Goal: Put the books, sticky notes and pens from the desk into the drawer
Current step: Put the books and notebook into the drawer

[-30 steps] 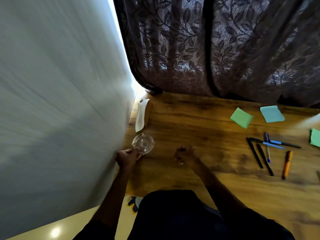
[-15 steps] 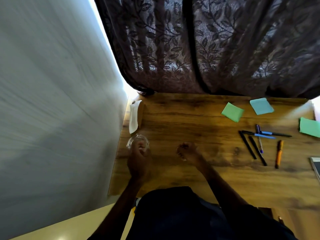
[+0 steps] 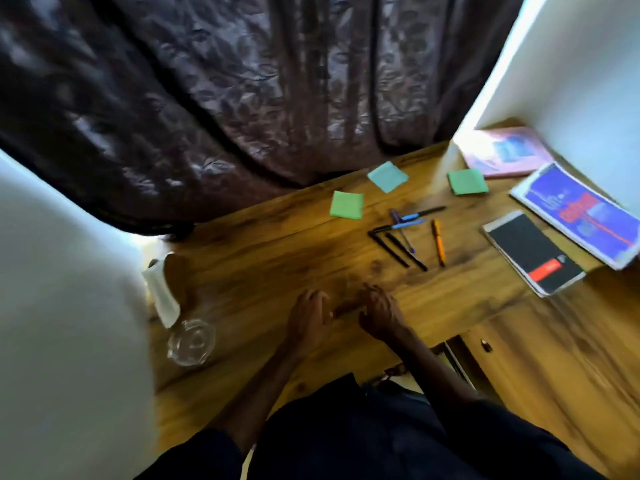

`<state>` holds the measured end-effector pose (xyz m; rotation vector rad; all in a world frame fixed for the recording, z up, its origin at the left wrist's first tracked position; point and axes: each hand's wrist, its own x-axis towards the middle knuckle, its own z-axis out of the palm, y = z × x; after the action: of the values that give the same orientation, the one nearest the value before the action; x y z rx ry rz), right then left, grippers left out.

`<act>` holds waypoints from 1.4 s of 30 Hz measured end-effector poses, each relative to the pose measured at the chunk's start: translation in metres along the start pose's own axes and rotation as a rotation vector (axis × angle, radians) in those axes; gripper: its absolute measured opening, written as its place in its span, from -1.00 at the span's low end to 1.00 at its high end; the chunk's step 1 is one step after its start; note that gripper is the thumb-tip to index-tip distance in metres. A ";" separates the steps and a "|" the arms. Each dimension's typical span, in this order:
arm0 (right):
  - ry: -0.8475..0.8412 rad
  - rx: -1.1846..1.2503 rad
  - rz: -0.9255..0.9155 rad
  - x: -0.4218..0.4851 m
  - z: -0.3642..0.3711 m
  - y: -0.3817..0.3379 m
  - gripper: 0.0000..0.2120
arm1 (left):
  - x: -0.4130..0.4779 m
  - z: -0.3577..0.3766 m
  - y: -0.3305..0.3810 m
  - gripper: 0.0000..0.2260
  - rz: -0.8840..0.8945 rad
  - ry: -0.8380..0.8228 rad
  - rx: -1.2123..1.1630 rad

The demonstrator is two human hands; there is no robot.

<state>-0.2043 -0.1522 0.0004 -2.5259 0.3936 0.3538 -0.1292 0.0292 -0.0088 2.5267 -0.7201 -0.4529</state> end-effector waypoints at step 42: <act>0.454 0.255 0.363 -0.119 -0.141 0.301 -0.38 | 0.109 0.142 0.322 -0.68 0.400 -0.256 0.070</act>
<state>-0.3956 -0.4486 0.0095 -2.2602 1.0111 -0.1409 -0.2329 -0.3233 0.0211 2.3243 -1.3249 -0.6199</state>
